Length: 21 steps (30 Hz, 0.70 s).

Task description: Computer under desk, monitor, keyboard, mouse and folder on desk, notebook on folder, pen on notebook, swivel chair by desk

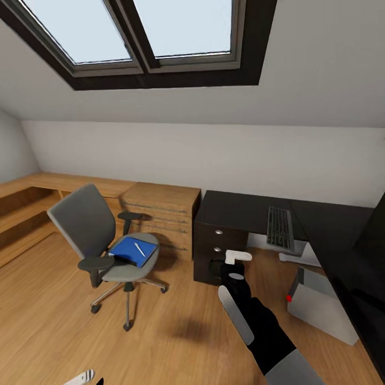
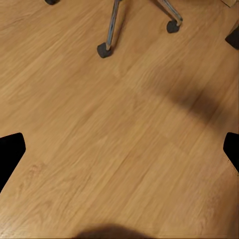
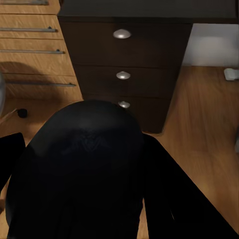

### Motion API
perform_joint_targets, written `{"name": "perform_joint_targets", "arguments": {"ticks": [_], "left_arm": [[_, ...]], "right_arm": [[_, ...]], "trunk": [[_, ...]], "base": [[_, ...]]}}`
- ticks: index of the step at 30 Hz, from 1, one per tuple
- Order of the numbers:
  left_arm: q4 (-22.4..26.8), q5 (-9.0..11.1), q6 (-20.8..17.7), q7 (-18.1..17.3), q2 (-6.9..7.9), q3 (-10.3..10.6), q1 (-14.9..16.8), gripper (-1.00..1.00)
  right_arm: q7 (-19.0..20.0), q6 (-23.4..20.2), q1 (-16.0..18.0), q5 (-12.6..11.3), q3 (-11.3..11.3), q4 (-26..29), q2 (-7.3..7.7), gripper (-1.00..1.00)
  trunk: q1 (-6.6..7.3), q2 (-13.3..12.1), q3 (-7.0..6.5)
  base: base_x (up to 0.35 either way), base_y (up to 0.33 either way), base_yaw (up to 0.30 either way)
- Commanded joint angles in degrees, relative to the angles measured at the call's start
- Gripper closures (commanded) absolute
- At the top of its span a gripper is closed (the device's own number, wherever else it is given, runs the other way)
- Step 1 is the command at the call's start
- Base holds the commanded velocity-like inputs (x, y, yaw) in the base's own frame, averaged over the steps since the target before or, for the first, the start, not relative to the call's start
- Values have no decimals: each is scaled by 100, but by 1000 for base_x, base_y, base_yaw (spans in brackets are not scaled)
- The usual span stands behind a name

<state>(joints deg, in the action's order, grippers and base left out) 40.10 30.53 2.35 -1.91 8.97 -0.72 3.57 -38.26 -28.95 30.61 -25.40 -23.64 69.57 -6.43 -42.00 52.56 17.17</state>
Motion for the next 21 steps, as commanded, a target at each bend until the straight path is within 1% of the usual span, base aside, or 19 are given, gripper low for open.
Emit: {"name": "perform_joint_targets", "arguments": {"ticks": [1,7,11,17,19,21], "left_arm": [[-2,59,11,-20,1,1,3,-100],[-2,58,11,-20,1,4,3,-100],[-2,58,11,-13,0,65,3,-100],[-2,58,16,3,-1,290,3,-100],[-2,54,36,6,-7,434,3,-100],[-2,51,104,8,-31,472,3,-100]], "right_arm": [[-59,3,6,-62,-10,7,2,100],[-59,3,6,-61,-1,12,2,100],[-60,3,6,-61,0,14,3,100],[-63,9,6,-61,0,26,47,100],[-64,11,6,-61,0,29,87,100],[-65,12,6,-61,0,36,95,100]], "trunk": [[19,-37,-11],[151,-278,-119],[239,-438,-191],[370,-679,-299],[414,-759,-334],[458,-839,-370]], "base": [[301,0,0],[329,0,0],[340,0,0],[341,0,0],[341,0,0],[341,0,0]]}}
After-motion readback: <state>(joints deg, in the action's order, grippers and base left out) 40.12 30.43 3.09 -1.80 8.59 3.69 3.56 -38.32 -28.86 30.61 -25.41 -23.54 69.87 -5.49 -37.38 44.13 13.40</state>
